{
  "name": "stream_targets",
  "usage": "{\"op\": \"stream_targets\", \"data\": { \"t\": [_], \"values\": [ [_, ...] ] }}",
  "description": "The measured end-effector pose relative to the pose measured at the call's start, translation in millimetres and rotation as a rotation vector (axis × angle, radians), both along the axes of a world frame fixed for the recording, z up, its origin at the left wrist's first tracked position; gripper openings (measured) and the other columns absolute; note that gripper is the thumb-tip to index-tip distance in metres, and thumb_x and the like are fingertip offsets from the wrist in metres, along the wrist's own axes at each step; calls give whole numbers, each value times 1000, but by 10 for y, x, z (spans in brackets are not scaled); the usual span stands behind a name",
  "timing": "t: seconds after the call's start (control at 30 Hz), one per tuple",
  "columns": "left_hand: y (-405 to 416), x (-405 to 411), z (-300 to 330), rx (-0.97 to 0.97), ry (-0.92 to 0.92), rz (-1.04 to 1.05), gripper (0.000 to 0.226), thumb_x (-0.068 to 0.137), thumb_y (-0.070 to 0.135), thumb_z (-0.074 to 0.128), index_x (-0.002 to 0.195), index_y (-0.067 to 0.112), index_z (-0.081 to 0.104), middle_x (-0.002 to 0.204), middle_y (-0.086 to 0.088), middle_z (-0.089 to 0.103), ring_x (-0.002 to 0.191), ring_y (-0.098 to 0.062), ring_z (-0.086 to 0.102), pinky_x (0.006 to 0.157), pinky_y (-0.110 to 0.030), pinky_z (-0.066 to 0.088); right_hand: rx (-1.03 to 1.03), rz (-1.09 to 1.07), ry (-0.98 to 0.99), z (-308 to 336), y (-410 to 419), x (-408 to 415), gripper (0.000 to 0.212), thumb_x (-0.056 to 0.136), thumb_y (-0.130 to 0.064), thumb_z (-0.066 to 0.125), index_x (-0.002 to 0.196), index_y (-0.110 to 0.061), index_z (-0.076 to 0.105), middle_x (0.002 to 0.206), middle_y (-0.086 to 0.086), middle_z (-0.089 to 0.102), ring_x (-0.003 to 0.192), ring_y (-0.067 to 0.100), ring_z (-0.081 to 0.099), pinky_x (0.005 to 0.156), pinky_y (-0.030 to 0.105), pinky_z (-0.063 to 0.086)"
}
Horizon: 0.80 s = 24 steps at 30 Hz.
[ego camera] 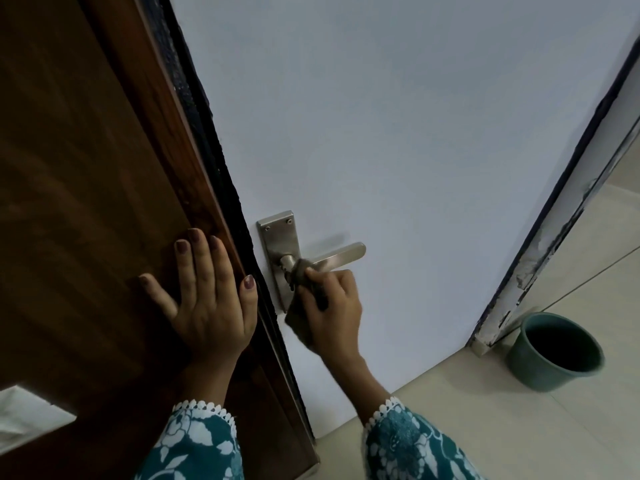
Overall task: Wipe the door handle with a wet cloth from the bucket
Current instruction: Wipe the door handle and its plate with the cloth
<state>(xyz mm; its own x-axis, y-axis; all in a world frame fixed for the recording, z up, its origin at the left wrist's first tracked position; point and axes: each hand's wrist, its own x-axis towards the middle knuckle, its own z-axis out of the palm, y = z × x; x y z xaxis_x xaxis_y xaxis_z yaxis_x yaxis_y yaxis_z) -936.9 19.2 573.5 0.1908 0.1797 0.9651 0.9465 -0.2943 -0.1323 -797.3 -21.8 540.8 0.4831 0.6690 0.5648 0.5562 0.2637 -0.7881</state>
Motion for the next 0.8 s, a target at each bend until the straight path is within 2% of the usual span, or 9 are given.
{"op": "stream_targets", "data": {
  "t": [0.13, 0.33, 0.4, 0.43, 0.53, 0.6, 0.67, 0.73, 0.8],
  "values": [
    [10, -2, 0, -4, -8, 11, 56, 100, 32, 28, 149, 4, 22, 153, -10, 23, 148, -22, 10, 115, -50, -8, -26, -89, 69, 69, 51, 416, 23, 77, -7, 72, 99, -9, 68, 89, -1, 51, 77, 10, 51, 69, -1, 36],
    [-13, 9, 31, -24, -7, 13, 56, 101, 32, 28, 149, 5, 22, 154, -9, 22, 148, -22, 11, 115, -50, -7, -98, -170, 182, 121, 51, 828, 20, 81, -13, 68, 100, -17, 67, 94, 4, 60, 80, 7, 54, 71, -3, 35],
    [-41, 7, 47, -55, -18, -13, 55, 101, 32, 28, 149, 6, 20, 153, -10, 24, 148, -21, 10, 116, -50, -8, -130, -169, 314, 138, -20, 940, 19, 84, -19, 65, 102, -22, 65, 97, 0, 64, 85, 7, 59, 76, 3, 42],
    [-58, 9, 55, -72, -27, -28, 55, 101, 31, 28, 149, 6, 20, 152, -12, 25, 148, -21, 10, 115, -49, -8, -143, -128, 414, 156, -75, 982, 18, 85, -21, 63, 103, -23, 66, 97, -1, 67, 88, 9, 63, 79, 13, 48],
    [-153, 33, 114, -181, -111, -82, 55, 101, 31, 29, 146, 1, 23, 151, -17, 23, 147, -22, 9, 115, -48, -10, -121, 241, 915, 244, -265, 1026, 15, 91, -18, 56, 102, -17, 67, 94, 9, 72, 85, 24, 68, 71, 36, 57],
    [-334, 123, 137, -285, -170, -227, 53, 100, 29, 33, 144, -1, 29, 153, -16, 23, 147, -24, 14, 118, -48, -1, -129, 535, 1196, 270, -377, 973, 22, 95, -16, 48, 109, -7, 62, 98, 21, 67, 85, 35, 64, 74, 46, 55],
    [-595, 304, 137, -454, -219, -536, 49, 100, 30, 36, 141, 4, 37, 148, -13, 38, 141, -23, 34, 115, -39, 25, -196, 731, 1284, 294, -454, 873, 26, 94, -21, 46, 112, -7, 58, 98, 22, 63, 82, 36, 62, 70, 49, 54],
    [-870, 521, 171, -807, -394, -807, 44, 98, 42, 40, 134, 18, 47, 132, 2, 58, 124, -8, 53, 98, -19, 44, -269, 838, 1256, 328, -498, 768, 24, 91, -27, 48, 106, -10, 57, 93, 18, 61, 70, 33, 62, 52, 39, 55],
    [-984, 674, 214, -1190, -686, -903, 30, 92, 44, 53, 119, 32, 59, 110, 14, 69, 107, -1, 63, 84, -15, 50, -275, 899, 1242, 362, -531, 693, 20, 92, -26, 49, 103, -10, 55, 92, 18, 57, 71, 30, 59, 50, 33, 54]
  ]
}}
